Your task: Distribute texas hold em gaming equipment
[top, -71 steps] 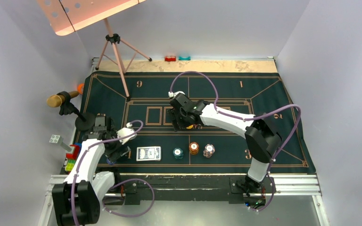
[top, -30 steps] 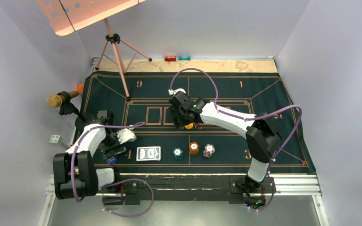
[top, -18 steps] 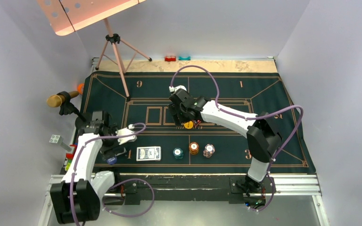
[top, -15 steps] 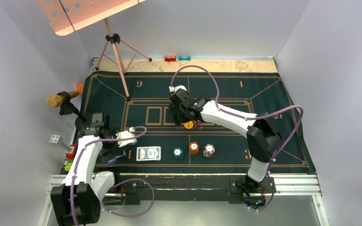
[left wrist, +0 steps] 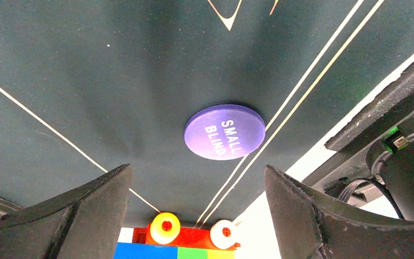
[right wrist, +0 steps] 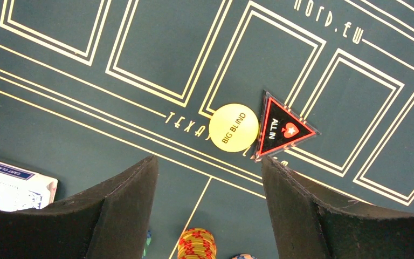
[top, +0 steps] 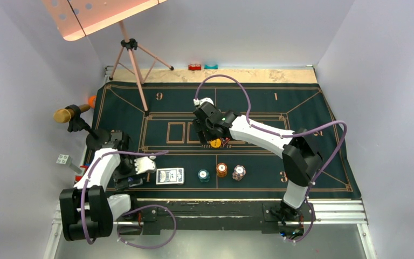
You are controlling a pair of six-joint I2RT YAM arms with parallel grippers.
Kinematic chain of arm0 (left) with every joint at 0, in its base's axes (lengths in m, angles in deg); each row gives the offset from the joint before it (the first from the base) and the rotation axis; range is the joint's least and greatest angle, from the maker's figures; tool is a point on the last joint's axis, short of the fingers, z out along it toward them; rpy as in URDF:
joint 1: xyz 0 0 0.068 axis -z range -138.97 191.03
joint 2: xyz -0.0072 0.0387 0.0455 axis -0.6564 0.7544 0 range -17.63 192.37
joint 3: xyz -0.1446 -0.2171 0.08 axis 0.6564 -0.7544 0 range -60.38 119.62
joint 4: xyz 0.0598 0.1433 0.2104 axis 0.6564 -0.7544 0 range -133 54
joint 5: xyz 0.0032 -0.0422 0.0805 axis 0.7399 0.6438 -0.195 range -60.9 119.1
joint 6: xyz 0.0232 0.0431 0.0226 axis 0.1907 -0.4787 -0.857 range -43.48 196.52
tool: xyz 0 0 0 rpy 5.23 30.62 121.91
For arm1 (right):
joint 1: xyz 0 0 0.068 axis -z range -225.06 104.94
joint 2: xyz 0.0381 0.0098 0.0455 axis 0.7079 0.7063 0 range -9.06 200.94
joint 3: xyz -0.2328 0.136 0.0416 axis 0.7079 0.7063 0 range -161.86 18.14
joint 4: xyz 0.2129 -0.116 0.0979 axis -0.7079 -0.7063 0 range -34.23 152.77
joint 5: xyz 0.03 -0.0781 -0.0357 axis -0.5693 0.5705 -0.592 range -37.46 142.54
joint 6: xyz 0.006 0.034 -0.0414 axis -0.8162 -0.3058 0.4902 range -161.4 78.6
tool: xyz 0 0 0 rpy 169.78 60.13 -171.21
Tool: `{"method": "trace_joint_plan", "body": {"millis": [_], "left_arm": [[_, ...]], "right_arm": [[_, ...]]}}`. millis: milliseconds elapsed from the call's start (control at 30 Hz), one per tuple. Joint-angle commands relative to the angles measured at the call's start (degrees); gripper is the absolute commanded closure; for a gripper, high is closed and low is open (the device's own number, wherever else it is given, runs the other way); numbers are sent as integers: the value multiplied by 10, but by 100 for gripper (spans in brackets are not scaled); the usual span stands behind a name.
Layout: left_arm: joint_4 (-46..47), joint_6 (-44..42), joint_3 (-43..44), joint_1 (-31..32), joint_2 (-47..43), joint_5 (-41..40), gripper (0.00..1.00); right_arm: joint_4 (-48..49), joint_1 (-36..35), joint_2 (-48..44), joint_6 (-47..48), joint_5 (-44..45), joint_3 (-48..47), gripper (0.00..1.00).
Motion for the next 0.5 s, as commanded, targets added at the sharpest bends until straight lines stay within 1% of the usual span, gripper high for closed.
{"method": "trace_joint_plan", "body": {"millis": [0, 133, 267, 367, 467], "left_arm": [[-16, -36, 1, -3, 6, -3, 4], [-27, -56, -8, -2, -8, 4, 4], [22, -27, -16, 11, -5, -7, 2], [20, -1, -8, 14, -4, 15, 0], [7, 32, 7, 20, -6, 58, 0]], "right_arm": [[0, 1, -19, -1, 18, -21, 26], [-2, 1, -13, 0, 19, -29, 26], [-1, 2, -14, 1, 22, -29, 26], [2, 3, -13, 0, 21, -28, 26], [1, 4, -10, 1, 20, -32, 26]]}}
